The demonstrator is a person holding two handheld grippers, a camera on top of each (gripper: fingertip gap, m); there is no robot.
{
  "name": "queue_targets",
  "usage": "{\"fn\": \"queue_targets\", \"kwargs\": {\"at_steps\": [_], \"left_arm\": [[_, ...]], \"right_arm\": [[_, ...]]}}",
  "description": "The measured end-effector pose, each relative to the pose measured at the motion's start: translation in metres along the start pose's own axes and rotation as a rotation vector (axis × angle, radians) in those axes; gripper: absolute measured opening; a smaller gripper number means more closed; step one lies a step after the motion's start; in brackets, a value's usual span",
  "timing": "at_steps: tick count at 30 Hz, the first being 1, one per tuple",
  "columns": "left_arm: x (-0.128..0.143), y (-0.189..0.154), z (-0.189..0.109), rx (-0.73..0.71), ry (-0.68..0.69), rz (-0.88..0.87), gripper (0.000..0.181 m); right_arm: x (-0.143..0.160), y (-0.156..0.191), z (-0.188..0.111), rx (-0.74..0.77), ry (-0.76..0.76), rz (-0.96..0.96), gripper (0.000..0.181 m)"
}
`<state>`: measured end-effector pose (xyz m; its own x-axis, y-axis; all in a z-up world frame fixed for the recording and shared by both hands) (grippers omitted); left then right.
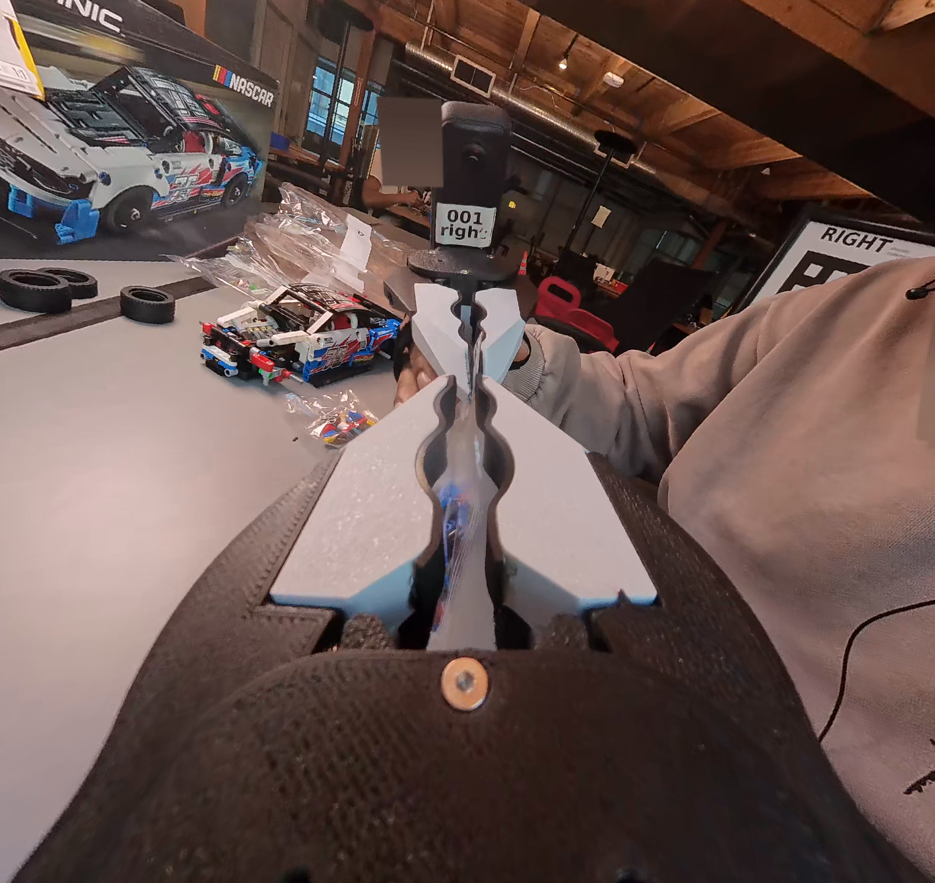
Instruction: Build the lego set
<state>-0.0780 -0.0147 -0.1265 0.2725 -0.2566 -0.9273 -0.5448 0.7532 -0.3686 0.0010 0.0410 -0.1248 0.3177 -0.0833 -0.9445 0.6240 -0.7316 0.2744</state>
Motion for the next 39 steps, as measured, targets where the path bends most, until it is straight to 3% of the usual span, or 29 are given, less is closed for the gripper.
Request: {"fn": "queue_targets", "kwargs": {"at_steps": [14,17,20,33,37,39], "left_arm": [[0.001,0.009,-0.003,-0.019,-0.025,-0.077,0.0],[0.005,0.009,-0.002,-0.006,0.027,-0.084,0.0],[0.013,0.005,0.003,0.0,0.119,-0.064,0.0],[0.035,-0.005,0.016,0.057,0.285,-0.081,0.0],[0.038,-0.002,0.015,0.065,0.288,-0.166,0.0],[0.037,0.001,0.014,0.055,0.266,-0.187,0.001]], "right_arm": [[0.009,-0.011,0.007,-0.007,-0.044,0.09,0.0],[0.013,-0.01,0.007,0.017,0.026,0.03,0.001],[0.01,-0.004,0.0,0.028,0.069,-0.051,0.015],[0.021,0.008,-0.001,0.032,0.244,-0.224,0.0],[0.024,0.006,0.0,0.038,0.256,-0.157,0.0],[0.025,0.004,0.0,0.053,0.215,0.002,0.0]]}}
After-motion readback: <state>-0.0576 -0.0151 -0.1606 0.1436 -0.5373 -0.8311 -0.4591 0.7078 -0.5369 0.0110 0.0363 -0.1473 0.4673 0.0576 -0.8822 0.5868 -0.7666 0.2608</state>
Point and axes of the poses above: each gripper's, where its closed fingertips meet, z out along the fingers, x out of its underside, y = z × x across the jaws, the point moved 5 cm from there along -z, back along the fingers, and after that the axes turned 2 degrees about y, right-handed, at the moved point
